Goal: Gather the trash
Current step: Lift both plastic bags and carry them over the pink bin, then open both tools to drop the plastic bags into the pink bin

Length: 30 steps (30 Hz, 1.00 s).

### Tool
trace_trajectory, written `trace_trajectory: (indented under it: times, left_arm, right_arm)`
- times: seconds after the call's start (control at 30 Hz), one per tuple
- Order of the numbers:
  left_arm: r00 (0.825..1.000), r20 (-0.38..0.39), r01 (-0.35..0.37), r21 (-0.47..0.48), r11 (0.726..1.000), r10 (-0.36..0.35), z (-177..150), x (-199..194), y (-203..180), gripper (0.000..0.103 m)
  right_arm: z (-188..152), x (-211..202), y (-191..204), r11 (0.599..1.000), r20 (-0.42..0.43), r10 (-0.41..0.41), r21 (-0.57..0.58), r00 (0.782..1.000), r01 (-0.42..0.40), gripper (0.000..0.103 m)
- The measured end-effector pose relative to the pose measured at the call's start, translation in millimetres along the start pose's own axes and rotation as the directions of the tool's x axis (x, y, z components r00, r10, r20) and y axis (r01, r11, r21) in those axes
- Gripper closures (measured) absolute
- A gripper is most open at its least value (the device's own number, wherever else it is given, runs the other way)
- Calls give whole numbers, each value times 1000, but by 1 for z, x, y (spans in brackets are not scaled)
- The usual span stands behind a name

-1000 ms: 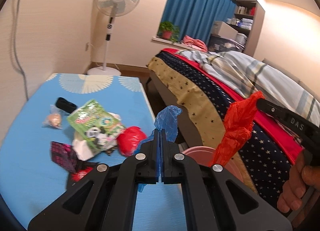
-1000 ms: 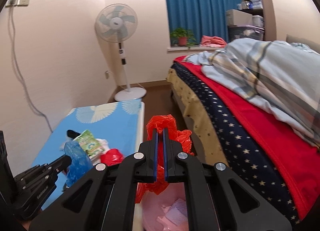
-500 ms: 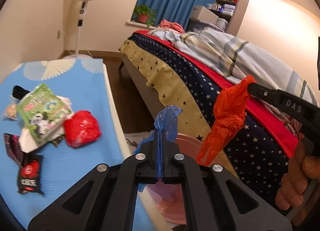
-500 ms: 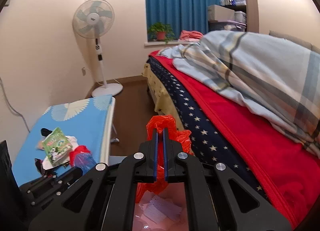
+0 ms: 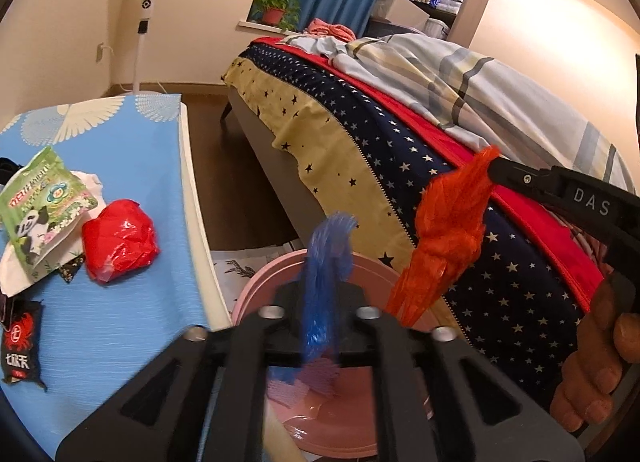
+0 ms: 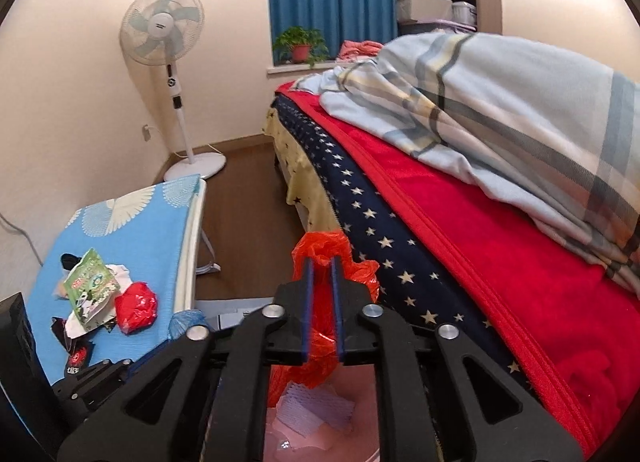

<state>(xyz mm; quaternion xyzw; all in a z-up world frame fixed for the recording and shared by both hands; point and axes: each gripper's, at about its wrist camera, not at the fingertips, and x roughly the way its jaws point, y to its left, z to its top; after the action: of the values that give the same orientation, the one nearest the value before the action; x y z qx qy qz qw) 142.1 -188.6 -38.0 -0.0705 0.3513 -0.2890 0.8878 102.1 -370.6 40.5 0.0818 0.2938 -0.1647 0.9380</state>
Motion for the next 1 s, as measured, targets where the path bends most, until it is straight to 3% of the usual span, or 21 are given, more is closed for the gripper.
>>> trace_trajectory:
  times: [0.03, 0.1, 0.13, 0.53, 0.83, 1.0]
  left_arm:
    - [1000, 5, -5, -3, 1000, 5, 0, -1, 1, 79]
    - [1000, 8, -2, -10, 1000, 3, 1, -2, 2, 79]
    - [1000, 12, -3, -11, 1000, 3, 2, -4, 3, 79]
    - [998, 53, -23, -31, 999, 24, 8, -24, 12, 79]
    - [991, 114, -64, -51, 997, 70, 19, -59, 27, 79]
    - [986, 125, -100, -67, 993, 108, 36, -83, 42, 79]
  right_arm:
    - [0, 0, -1, 1000, 1, -6, 5, 1000, 6, 80]
    - [0, -1, -2, 1000, 7, -18, 11, 1000, 18, 63]
    - [1, -2, -3, 1000, 11, -20, 13, 1000, 20, 62]
    - [3, -11, -2, 1000, 41, 12, 24, 999, -13, 61]
    - [9, -22, 13, 992, 75, 119, 28, 990, -121, 61]
    - [22, -30, 30, 976, 85, 217, 16, 972, -219, 62]
